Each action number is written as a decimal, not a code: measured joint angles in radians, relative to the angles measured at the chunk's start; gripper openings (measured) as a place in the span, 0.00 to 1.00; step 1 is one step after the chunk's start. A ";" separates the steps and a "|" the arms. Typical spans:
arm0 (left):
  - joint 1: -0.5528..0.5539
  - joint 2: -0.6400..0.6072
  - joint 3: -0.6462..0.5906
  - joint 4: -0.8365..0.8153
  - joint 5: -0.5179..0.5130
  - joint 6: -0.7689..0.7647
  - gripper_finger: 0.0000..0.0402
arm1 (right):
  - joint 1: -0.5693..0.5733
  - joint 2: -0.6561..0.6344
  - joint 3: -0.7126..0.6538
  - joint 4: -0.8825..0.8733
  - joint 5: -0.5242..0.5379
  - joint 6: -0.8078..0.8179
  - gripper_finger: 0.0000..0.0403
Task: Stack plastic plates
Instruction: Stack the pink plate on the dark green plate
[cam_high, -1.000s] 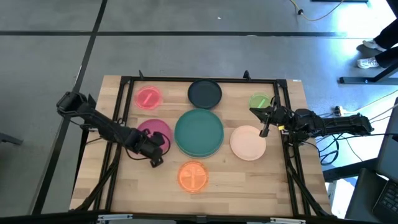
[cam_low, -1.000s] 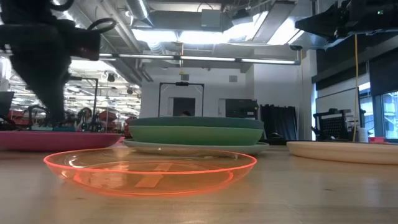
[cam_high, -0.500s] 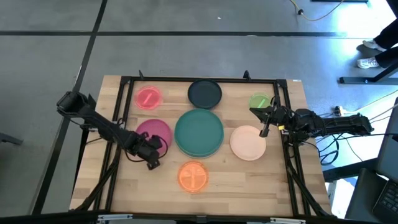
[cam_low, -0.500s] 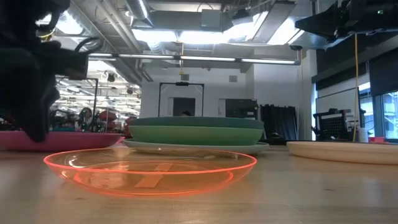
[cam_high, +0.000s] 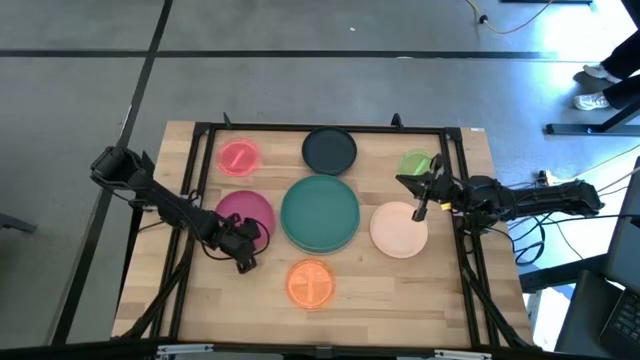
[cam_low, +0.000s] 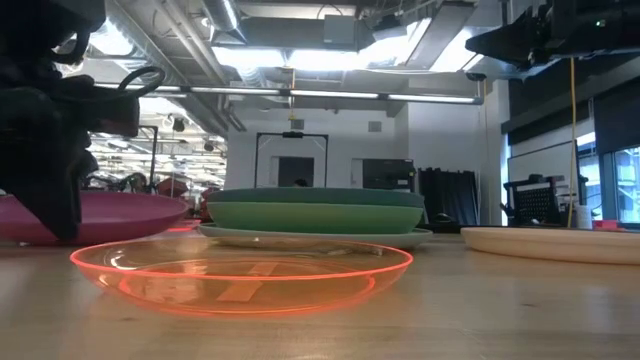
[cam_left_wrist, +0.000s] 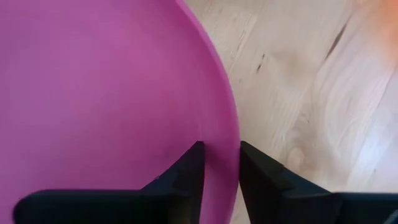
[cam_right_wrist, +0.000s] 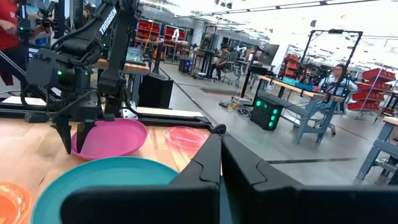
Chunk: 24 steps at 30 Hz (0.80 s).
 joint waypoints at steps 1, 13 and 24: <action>0.000 0.000 0.000 0.003 0.000 0.002 0.18 | 0.000 0.010 0.000 0.007 0.000 0.001 0.02; 0.000 0.000 0.008 0.018 -0.043 0.041 0.08 | 0.000 0.047 0.000 0.055 0.000 -0.032 0.02; 0.000 0.003 0.119 -0.072 -0.068 0.115 0.04 | 0.000 0.038 0.000 0.050 0.000 -0.033 0.02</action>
